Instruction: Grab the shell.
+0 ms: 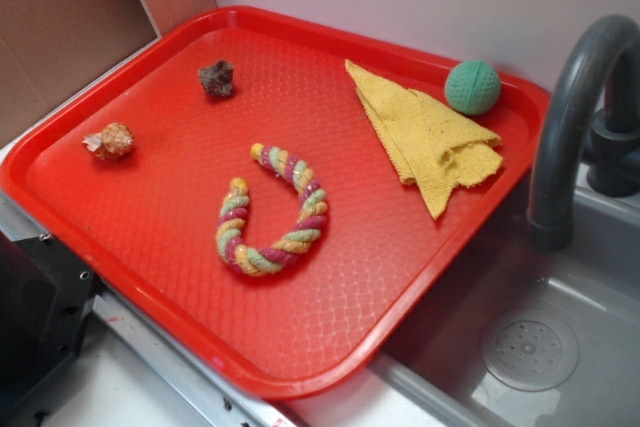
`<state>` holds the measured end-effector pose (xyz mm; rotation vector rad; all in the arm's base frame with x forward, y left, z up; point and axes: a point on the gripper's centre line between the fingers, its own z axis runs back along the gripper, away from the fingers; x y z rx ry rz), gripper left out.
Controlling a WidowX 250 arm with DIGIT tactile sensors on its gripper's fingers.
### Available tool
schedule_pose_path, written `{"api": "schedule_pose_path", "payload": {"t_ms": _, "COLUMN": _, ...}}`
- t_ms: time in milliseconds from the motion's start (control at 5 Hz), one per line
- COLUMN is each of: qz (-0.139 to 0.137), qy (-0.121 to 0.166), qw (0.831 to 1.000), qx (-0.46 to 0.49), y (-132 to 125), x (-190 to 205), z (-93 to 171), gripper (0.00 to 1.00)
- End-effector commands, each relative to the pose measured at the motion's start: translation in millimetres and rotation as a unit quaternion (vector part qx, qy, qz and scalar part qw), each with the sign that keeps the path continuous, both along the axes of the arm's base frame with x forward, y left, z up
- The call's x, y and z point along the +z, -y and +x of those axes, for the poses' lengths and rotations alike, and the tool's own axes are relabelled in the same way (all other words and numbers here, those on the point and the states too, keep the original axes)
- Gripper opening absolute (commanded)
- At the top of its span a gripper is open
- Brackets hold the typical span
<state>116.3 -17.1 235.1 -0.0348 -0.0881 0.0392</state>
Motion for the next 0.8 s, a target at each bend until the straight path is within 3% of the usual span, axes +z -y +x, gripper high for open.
{"api": "schedule_pose_path", "payload": {"t_ms": 0, "qz": 0.000, "qy": 0.000, "qw": 1.000, "qx": 0.000, "y": 0.0, "x": 0.0, "z": 0.0, "gripper": 1.00}}
{"api": "schedule_pose_path", "payload": {"t_ms": 200, "qz": 0.008, "qy": -0.012, "qw": 0.992, "qx": 0.123, "y": -9.7, "x": -10.7, "z": 3.0, "gripper": 1.00}}
{"api": "schedule_pose_path", "payload": {"t_ms": 400, "qz": 0.022, "qy": -0.022, "qw": 0.969, "qx": 0.246, "y": -22.4, "x": -30.3, "z": 9.0, "gripper": 1.00}}
{"api": "schedule_pose_path", "payload": {"t_ms": 600, "qz": 0.044, "qy": 0.008, "qw": 0.929, "qx": 0.366, "y": -38.5, "x": -53.8, "z": 15.3, "gripper": 1.00}}
